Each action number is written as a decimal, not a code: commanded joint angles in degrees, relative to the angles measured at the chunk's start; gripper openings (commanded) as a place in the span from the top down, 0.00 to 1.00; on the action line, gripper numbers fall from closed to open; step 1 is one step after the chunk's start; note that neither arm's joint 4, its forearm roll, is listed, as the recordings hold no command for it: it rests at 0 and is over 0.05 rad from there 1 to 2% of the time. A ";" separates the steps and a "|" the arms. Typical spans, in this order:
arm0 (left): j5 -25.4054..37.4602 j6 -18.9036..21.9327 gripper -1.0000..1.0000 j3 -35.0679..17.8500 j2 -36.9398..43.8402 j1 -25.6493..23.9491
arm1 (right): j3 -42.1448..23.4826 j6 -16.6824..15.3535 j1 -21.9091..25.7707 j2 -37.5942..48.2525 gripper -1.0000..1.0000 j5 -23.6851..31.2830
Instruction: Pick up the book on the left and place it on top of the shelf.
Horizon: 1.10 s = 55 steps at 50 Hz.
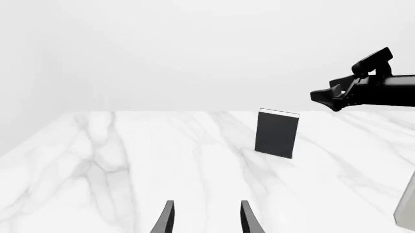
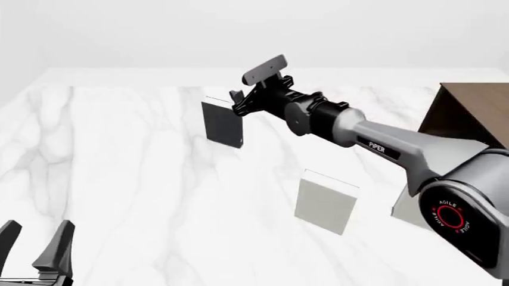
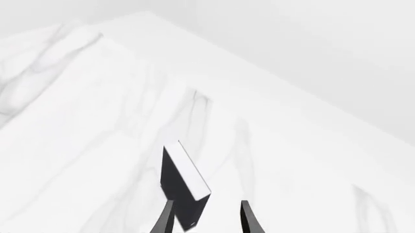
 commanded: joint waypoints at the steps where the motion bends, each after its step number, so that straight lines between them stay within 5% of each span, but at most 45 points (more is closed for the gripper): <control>1: 0.00 0.00 0.00 0.00 0.00 0.00 | -1.77 -0.16 0.05 2.86 0.00 0.35; 35: 0.00 0.00 0.00 0.00 0.00 0.00 | -7.32 1.01 0.08 9.64 0.00 0.98; 40: 0.00 0.00 0.00 0.00 0.00 0.00 | -9.63 1.11 0.05 11.54 0.00 1.76; 42: 0.00 0.00 0.00 0.00 0.00 0.00 | -16.84 1.37 -0.29 17.64 0.00 4.32; 55: 0.00 0.00 0.00 0.00 0.00 0.00 | -20.93 1.78 -0.83 20.91 0.00 5.60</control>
